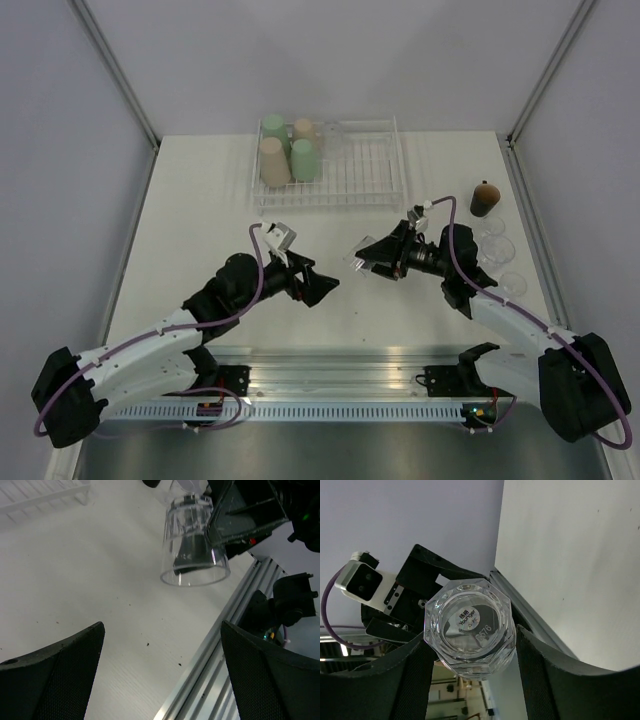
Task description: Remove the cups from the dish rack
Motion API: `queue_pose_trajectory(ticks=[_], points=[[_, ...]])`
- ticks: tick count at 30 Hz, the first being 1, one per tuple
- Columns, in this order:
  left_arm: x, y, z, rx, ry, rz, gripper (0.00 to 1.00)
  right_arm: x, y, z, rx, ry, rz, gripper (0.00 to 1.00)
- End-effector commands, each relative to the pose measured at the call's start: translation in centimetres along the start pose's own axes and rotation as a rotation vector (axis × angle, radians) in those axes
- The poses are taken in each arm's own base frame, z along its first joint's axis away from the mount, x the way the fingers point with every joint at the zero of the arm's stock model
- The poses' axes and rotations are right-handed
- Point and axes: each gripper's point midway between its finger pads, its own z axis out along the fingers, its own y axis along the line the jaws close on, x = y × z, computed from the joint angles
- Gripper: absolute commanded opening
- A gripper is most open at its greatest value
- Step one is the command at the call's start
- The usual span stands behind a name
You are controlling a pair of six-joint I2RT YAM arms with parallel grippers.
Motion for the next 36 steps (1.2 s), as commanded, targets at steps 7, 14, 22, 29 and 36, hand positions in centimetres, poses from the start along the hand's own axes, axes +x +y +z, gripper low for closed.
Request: queue_pose_trajectory(ticks=[7,14,22,29,36], points=[[-2.2,-0.9,2.7,-0.060,-0.128,0.181,1.00,3.2,2.0,-0.6,-0.115,0.077,0.088,0.01],[-1.5,-0.7,3.4,-0.096,-0.139,0.177,1.00,4.1,2.6,-0.7,-0.148,0.094,0.129,0.01],[-3.3,-1.5,3.3,-0.099,-0.213,0.188,1.00,6.5,1.3,0.2,-0.118,0.118,0.193,0.01],[-2.6,-2.7,3.8,-0.049,-0.192,0.192,0.80,8.1,2.4,1.2,-0.180,0.169,0.217,0.01],[-2.8,-2.8,3.3,-0.050,-0.184,0.199,0.29,8.2,0.9,1.8,-0.108,0.159,0.174,0.01]])
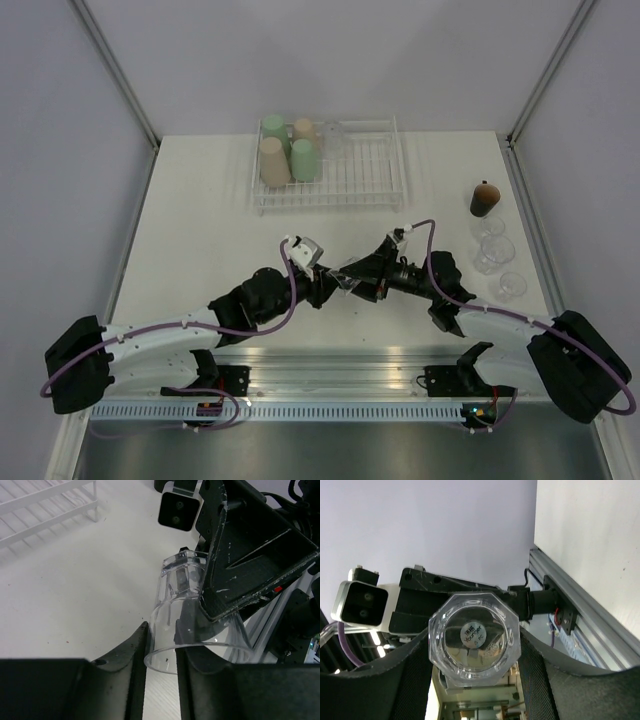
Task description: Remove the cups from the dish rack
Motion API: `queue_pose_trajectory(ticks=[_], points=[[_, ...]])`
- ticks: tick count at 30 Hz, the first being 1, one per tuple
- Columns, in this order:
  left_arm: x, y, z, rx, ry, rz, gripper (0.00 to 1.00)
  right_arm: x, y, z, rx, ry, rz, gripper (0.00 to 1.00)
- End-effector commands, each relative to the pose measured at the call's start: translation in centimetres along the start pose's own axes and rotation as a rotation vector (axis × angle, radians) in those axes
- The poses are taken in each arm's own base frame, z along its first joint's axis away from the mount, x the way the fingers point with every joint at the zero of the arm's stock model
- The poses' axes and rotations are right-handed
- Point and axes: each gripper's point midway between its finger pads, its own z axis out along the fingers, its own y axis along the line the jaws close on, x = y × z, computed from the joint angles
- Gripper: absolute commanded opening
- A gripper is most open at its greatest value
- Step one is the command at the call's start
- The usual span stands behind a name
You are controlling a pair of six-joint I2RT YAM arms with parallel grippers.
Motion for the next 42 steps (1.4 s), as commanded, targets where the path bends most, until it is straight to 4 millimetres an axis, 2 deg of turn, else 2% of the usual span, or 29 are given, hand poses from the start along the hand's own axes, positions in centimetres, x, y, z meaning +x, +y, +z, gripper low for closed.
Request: queue_pose_trajectory(ticks=[1,2,3,4,5,6,7,8,9,10,12,13,14,17,20,23,25,27,28,29,30,31,33,34,36,37,42], points=[[-4.4,-0.6,0.2,0.006,-0.126,-0.007,0.24,1.6,0.5,0.2,0.016,0.067,-0.096,0.01],[-4.3,-0.5,0.1,0.003,-0.121,-0.008,0.19,1.4,0.3,0.2,0.038,0.061,-0.121,0.05],[-4.3,-0.5,0.0,0.001,-0.120,-0.011,0.10,1.0,-0.7,0.3,0.100,0.048,-0.144,0.10],[-4.2,-0.3,-0.1,-0.009,-0.119,-0.014,0.05,1.0,-0.5,0.2,0.110,0.039,-0.174,0.16],[-4.2,-0.2,-0.2,-0.012,-0.117,-0.015,0.02,0.8,-0.7,0.2,0.132,0.034,-0.192,0.29],[-4.0,0.0,-0.5,-0.021,-0.109,-0.013,0.02,0.5,-1.4,0.1,0.186,0.028,-0.230,0.35],[-3.9,0.5,-0.7,-0.048,-0.106,-0.012,0.02,0.2,-1.4,0.0,0.212,0.019,-0.263,0.46],[-3.8,1.0,-0.9,-0.073,-0.102,-0.009,0.02,0.2,-3.7,-0.9,0.342,0.023,-0.232,0.51],[-2.9,1.8,-1.3,-0.114,-0.065,0.000,0.02,-0.7,-3.0,-0.9,0.379,0.009,-0.342,0.59],[-3.4,2.8,-2.0,-0.168,-0.082,-0.003,0.02,-2.0,-3.6,-1.5,0.462,-0.050,-0.379,0.63],[-2.4,3.7,-2.9,-0.210,-0.046,0.005,0.02,-3.0,-4.5,-3.3,0.612,-0.086,-0.424,0.66],[-2.7,3.9,-3.5,-0.219,-0.053,-0.001,0.02,-4.2,-4.5,-4.0,0.657,-0.134,-0.486,0.70],[-2.2,4.0,-3.8,-0.219,-0.036,-0.004,0.02,-4.3,-4.8,-4.7,0.697,-0.142,-0.494,0.71],[-0.5,3.9,-4.5,-0.205,0.018,-0.034,0.02,-5.0,-3.5,-4.8,0.684,-0.187,-0.539,0.80],[1.1,4.1,-5.0,-0.207,0.036,-0.075,0.02,-4.2,-3.0,-3.9,0.614,-0.152,-0.521,0.87],[1.8,4.0,-5.2,-0.203,0.058,-0.104,0.02,-4.0,-3.7,-3.7,0.619,-0.126,-0.531,0.90],[2.0,3.9,-5.1,-0.219,0.105,-0.107,0.02,-4.1,-3.4,-4.1,0.638,-0.130,-0.574,0.91],[3.9,4.2,-4.6,-0.249,0.209,-0.092,0.02,-4.5,-2.4,-4.5,0.661,-0.134,-0.671,0.91],[3.7,3.9,-4.4,-0.254,0.249,-0.087,0.02,-4.5,-2.8,-5.1,0.703,-0.118,-0.685,0.91],[5.2,4.2,-4.0,-0.275,0.323,-0.081,0.02,-4.7,-2.0,-5.2,0.714,-0.117,-0.749,0.91],[5.4,3.8,-3.8,-0.264,0.351,-0.083,0.02,-4.7,-2.0,-5.3,0.732,-0.110,-0.771,0.92],[4.9,3.3,-3.2,-0.255,0.359,-0.090,0.02,-4.5,-2.1,-5.6,0.758,-0.097,-0.785,0.92],[5.8,2.9,-2.8,-0.247,0.419,-0.095,0.02,-4.4,-1.8,-5.6,0.785,-0.086,-0.849,0.91],[5.0,2.4,-2.3,-0.235,0.414,-0.102,0.02,-4.2,-2.0,-5.7,0.807,-0.076,-0.861,0.91],[5.5,2.1,-1.9,-0.230,0.454,-0.098,0.02,-3.5,-2.0,-5.3,0.817,-0.054,-0.905,0.90],[4.6,1.7,-1.5,-0.223,0.447,-0.103,0.02,-3.2,-2.1,-5.1,0.830,-0.052,-0.935,0.90],[4.4,0.6,-0.5,-0.196,0.509,-0.114,0.02,-2.4,-3.4,-4.1,0.923,-0.038,-1.005,0.83]])
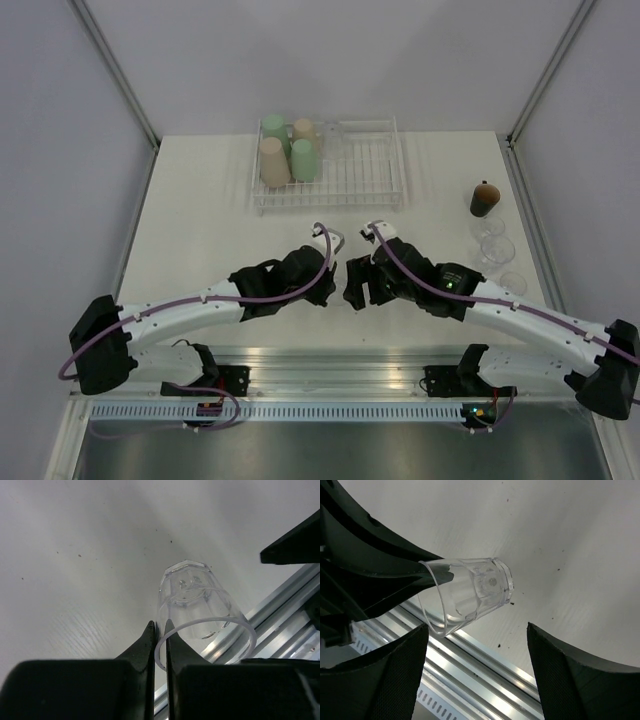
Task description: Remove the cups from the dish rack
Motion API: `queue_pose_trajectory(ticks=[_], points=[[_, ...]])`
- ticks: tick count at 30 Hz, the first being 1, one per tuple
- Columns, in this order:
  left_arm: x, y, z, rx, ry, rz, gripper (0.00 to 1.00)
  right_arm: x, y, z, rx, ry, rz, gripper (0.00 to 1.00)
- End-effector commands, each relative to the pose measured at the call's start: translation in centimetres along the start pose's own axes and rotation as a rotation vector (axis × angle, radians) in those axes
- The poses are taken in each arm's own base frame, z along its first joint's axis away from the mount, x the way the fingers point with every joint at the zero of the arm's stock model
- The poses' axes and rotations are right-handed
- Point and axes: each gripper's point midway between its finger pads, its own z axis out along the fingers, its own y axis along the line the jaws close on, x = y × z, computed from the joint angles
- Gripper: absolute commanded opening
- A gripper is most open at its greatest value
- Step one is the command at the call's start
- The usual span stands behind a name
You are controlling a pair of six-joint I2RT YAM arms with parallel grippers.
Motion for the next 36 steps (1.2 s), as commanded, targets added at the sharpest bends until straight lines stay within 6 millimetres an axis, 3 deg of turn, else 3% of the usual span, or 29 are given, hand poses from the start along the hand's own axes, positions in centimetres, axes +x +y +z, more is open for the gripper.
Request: queue_pose_trajectory(ticks=[1,5,8,9,12,17,20,22,24,27,28,30,31,32,34,36], points=[[-1.3,-2.0,-0.2,0.057,0.032,-0.041,0.02,-0.5,-0.5,0.3,0.132,-0.037,-0.085,0.82],[-1.0,-2.7,0.3,0.075,0.067,-0.058,0.02,-0.8,0.6,0.9,0.181,-0.073,-0.113,0.79],[-0.8,-3.2,0.1,0.102,0.078,-0.074,0.02,-1.1,-0.8,1.2,0.302,-0.100,-0.115,0.65],[-0.9,-3.3,0.0,0.105,0.075,-0.077,0.02,-1.2,-1.2,1.1,0.338,-0.103,-0.117,0.51],[-0.7,-3.1,-0.3,0.103,0.072,-0.082,0.02,-1.5,-2.5,0.8,0.450,-0.123,-0.123,0.34],[-1.0,-3.5,-0.6,0.120,0.072,-0.097,0.02,-1.3,-2.4,1.0,0.475,-0.124,-0.131,0.28],[-1.5,-3.7,-0.9,0.124,0.056,-0.112,0.02,-0.9,-2.5,1.4,0.482,-0.109,-0.135,0.17],[-2.2,-3.6,-1.2,0.116,0.032,-0.125,0.02,-0.7,-2.4,1.6,0.477,-0.103,-0.127,0.04],[-3.0,-3.5,-1.4,0.103,0.005,-0.135,0.03,-0.5,-2.5,1.6,0.477,-0.104,-0.123,0.01],[-3.7,-2.9,-1.7,0.075,-0.033,-0.153,0.20,-0.5,-2.5,1.5,0.471,-0.110,-0.112,0.01],[-4.0,-2.9,-1.8,0.069,-0.042,-0.163,0.37,-0.5,-2.4,1.5,0.466,-0.111,-0.109,0.01],[-4.4,-2.3,-2.0,0.043,-0.069,-0.176,0.58,-0.4,-2.4,1.4,0.461,-0.111,-0.106,0.01],[-4.5,-2.2,-2.0,0.033,-0.074,-0.183,0.78,-0.4,-2.4,1.4,0.458,-0.110,-0.106,0.01],[-4.7,-2.1,-2.2,0.029,-0.085,-0.188,0.88,-0.3,-2.5,1.4,0.459,-0.108,-0.105,0.01],[-5.1,-1.5,-2.4,0.004,-0.107,-0.201,1.00,-0.2,-2.5,1.4,0.458,-0.108,-0.102,0.01],[-5.7,-0.9,-2.9,-0.026,-0.141,-0.211,1.00,-0.1,-2.6,1.4,0.458,-0.108,-0.098,0.01]])
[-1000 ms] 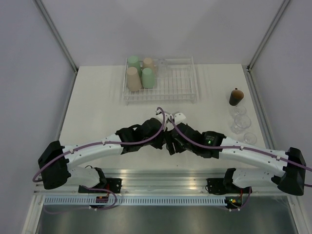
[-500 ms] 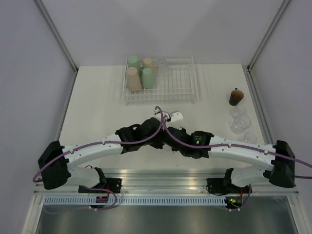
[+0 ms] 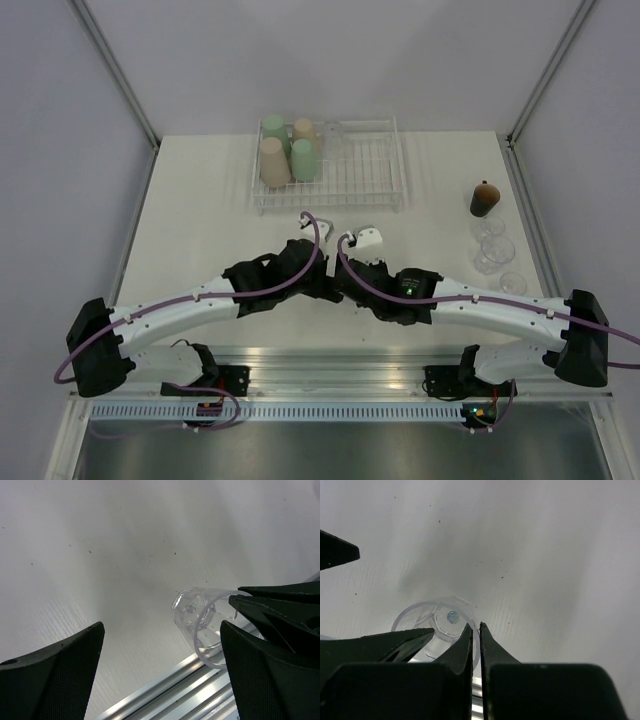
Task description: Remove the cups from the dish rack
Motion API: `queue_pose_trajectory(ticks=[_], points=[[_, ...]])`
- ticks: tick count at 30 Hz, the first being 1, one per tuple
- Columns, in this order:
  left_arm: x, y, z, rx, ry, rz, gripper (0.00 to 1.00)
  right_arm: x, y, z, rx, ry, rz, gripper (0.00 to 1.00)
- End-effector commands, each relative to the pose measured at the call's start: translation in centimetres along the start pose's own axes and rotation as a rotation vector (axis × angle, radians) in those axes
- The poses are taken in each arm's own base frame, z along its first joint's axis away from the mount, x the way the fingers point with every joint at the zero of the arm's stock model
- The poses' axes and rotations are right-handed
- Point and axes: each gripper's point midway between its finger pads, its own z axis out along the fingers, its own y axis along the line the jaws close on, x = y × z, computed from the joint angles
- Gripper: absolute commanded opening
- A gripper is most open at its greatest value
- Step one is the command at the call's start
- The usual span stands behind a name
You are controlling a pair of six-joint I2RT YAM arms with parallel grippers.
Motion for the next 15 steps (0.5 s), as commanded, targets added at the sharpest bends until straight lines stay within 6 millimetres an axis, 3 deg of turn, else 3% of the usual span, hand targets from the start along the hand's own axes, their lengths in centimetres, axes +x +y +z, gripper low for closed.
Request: queue_pose_trajectory(ticks=[1,9,15], points=[[-3.7,-0.9,-1.9,0.013,-0.138,-0.059,1.00,-0.1,-1.1,0.1,0.043,-0.019,0.010,0.01],[-6.6,3.8,-7.3,-0.104,-0.391,-0.167,1.00,0.5,-4.8,0.2,0.183,-0.001,-0.003,0.01],[-5.3,5.0,-7.8,-0.119,-0.380,-0.170,1.00,-1.1,-9.7,1.2,0.276,0.019,0.096,0.01]])
